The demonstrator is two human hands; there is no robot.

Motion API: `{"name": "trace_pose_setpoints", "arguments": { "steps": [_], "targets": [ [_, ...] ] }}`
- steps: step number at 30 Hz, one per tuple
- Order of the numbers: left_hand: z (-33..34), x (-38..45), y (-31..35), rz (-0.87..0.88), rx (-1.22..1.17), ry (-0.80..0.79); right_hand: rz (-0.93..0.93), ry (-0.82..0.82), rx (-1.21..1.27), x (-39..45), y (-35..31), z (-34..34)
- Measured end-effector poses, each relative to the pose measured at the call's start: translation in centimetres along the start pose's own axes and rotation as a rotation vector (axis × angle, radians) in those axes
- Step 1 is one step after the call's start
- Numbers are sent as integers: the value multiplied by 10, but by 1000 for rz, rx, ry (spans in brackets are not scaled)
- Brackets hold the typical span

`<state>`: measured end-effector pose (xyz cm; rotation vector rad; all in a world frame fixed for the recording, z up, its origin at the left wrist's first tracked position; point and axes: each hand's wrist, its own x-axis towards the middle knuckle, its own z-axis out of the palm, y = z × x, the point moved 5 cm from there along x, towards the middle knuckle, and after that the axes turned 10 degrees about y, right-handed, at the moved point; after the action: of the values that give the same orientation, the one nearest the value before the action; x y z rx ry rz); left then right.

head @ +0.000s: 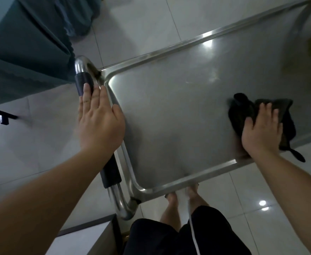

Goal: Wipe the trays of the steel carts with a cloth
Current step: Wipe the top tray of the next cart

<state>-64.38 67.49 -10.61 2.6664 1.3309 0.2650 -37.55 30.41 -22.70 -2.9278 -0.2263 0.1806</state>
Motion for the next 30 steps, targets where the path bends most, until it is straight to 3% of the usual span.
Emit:
{"name": "trace_pose_setpoints", "arguments": {
  "steps": [2, 5, 8, 12, 15, 17, 20, 25, 28, 30],
  "targets": [
    [0, 0, 0, -4, -7, 6, 94, 43, 23, -17, -33, 10],
    [0, 0, 1, -8, -24, 14, -34, 34, 56, -82, -102, 31],
    [-1, -1, 2, -11, -34, 7, -353, -46, 70, -173, -176, 56],
    [-3, -1, 3, 0, -26, -12, -977, -201, 111, -273, -233, 81],
    [-3, -1, 5, 1, -22, -23, -1230, -250, 97, -260, -223, 81],
    [-4, -2, 5, -3, -24, -39, -1289, -211, 69, -224, -202, 74],
    [-7, -2, 6, 1, -38, -53, -1054, -59, 38, -135, -155, 52],
    [-10, -3, 8, -13, -70, -58, -334, 3, 17, 31, -79, 18],
    [-11, -3, 7, -14, -61, -60, -61, 10, 20, 67, -82, 16],
    [-11, -3, 7, -28, -65, -64, -2, 50, 27, 51, -108, 23]
  ]
}}
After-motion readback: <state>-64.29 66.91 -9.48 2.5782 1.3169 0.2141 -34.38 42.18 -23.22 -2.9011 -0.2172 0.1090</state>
